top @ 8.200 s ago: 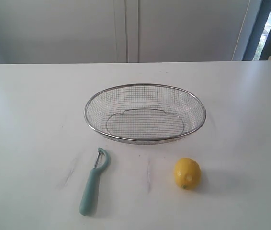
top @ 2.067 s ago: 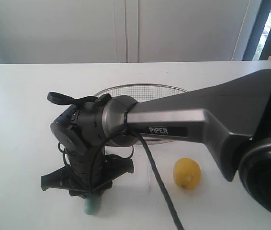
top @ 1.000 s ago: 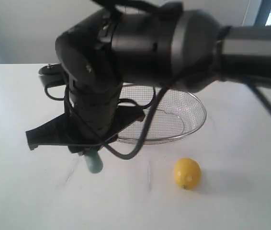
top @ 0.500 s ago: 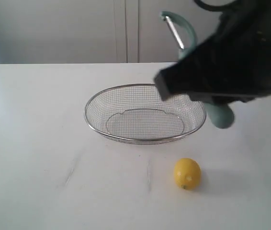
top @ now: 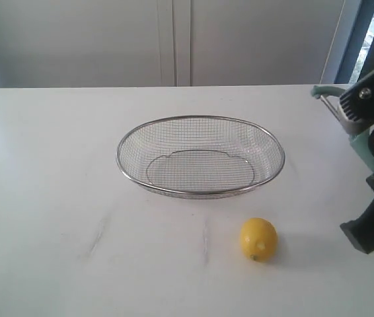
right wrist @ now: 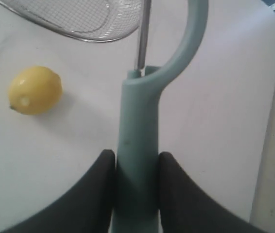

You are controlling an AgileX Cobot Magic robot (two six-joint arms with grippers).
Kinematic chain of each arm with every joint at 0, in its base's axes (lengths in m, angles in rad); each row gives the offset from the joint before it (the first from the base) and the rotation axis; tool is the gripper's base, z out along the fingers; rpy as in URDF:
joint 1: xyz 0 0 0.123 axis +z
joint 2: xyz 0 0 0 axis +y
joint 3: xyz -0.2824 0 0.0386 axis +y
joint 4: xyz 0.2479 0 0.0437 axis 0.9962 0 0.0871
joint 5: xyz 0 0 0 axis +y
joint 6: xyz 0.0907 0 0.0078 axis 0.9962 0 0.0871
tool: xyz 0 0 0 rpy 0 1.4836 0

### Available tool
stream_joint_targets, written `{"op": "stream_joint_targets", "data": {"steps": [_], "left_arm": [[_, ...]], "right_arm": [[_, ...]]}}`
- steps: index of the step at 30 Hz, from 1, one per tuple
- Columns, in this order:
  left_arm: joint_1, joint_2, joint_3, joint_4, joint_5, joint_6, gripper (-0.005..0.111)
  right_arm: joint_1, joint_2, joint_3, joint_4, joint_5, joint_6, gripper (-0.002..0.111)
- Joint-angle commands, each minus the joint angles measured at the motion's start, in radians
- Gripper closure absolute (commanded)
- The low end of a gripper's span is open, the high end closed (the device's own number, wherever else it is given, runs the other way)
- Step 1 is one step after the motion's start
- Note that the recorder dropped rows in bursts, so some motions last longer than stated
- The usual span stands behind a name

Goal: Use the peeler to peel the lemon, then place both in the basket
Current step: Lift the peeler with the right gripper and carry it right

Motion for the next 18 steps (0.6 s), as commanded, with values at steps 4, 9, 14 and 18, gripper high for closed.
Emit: {"op": "stream_joint_targets", "data": {"steps": [4, 9, 14, 18], "left_arm": [[-0.007, -0.004, 0.005, -0.004, -0.005, -0.004, 0.107], [-0.007, -0.004, 0.005, -0.004, -0.005, -0.004, 0.107], [-0.007, -0.004, 0.005, -0.004, -0.005, -0.004, 0.107], [-0.007, -0.004, 0.005, -0.004, -0.005, -0.004, 0.107]], "right_arm": [[-0.089, -0.012, 0.010, -0.070, -0.123, -0.013, 0.108], [-0.229, -0.029, 0.010, -0.066, -0.338, -0.057, 0.108], [-0.379, -0.017, 0.010, -0.018, -0.440, -0.113, 0.108], [-0.498, 0.018, 0.010, 0.106, -0.512, -0.261, 0.108]]}}
